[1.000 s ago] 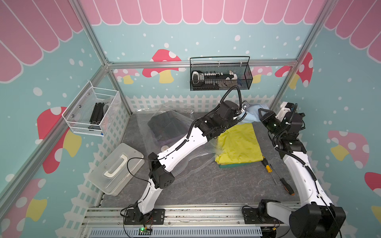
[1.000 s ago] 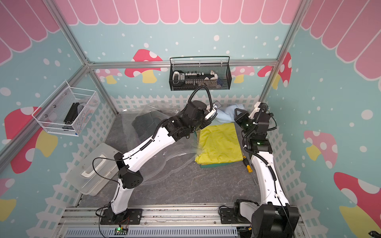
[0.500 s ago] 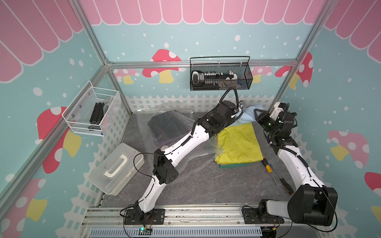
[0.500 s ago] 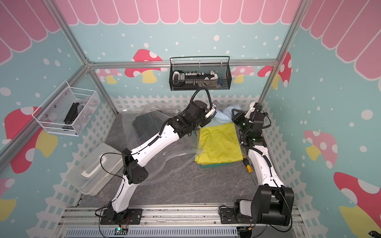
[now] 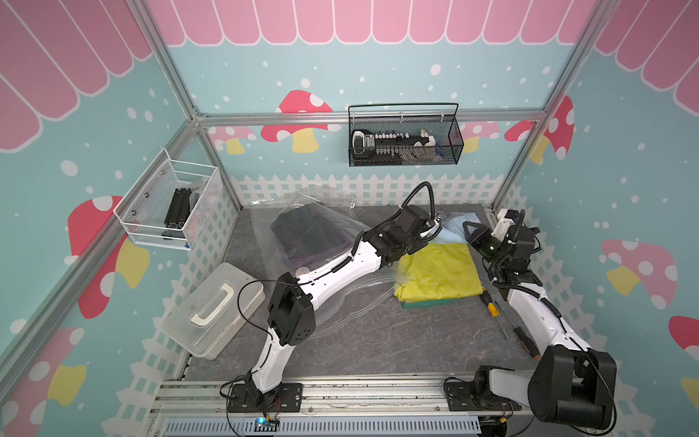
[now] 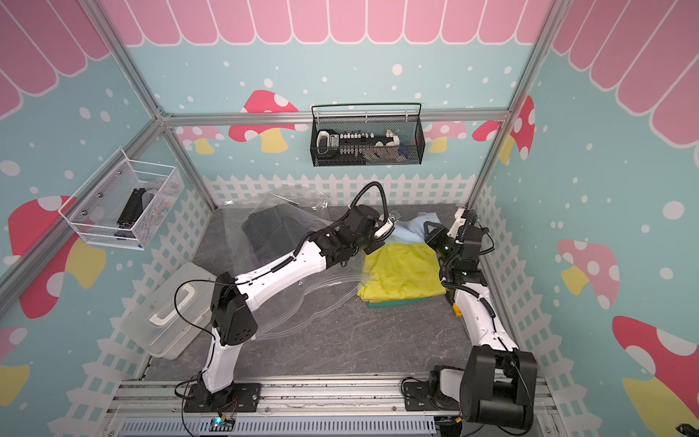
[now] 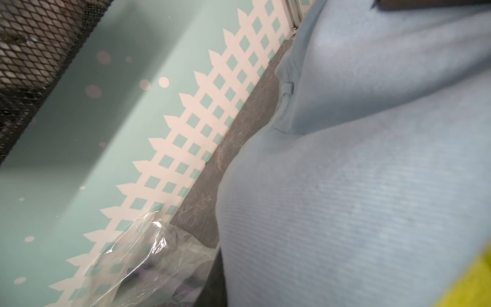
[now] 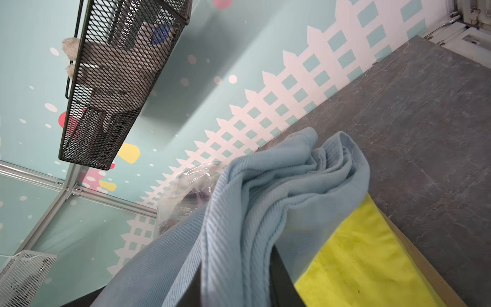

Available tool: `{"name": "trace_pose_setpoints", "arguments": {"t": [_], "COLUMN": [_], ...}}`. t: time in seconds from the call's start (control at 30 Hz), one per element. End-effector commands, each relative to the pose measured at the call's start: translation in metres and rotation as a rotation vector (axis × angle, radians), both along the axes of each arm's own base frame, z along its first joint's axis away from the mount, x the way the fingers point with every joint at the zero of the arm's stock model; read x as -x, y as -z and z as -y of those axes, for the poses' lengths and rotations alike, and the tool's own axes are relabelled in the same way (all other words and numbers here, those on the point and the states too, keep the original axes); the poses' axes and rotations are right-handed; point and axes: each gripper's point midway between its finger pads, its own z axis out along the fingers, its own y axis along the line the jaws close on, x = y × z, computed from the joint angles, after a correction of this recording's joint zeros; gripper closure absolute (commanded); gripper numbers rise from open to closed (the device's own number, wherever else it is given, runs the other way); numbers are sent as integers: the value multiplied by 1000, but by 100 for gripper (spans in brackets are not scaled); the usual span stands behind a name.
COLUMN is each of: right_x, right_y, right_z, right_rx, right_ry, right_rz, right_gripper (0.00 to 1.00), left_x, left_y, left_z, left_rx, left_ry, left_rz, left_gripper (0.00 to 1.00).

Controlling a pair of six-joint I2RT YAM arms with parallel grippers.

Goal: Take the trousers out of the vacuum bag
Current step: Place the trousers at the center of the board.

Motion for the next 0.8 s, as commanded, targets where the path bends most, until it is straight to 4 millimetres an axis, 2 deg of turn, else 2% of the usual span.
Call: {"name": "trace_pose_setpoints", "arguments": {"t": [0.0, 0.37, 0.5, 0.67, 0.77], "right_x": [12, 54, 68, 82, 90], "right_y": [1, 67, 86, 105, 115], "right_z": [6, 12, 15, 20, 22], "right_rx": [36, 44, 38, 23, 18], "right_ry": [6, 49, 69, 92, 101], "right_rz": [30, -146, -212, -276, -315], "right_gripper": [100, 99, 92, 85, 79], "left_x": [10, 66, 78, 93, 109], "left_y": [-64, 15, 35, 47, 59], "left_z": [-5, 8, 8, 6, 4], "left_rx": [203, 140, 127, 127, 134], "left_ry": [2, 84, 89, 91, 100], "left_rz": [67, -93, -138, -182, -233], "left_gripper": [100, 94, 80, 67, 60]}}
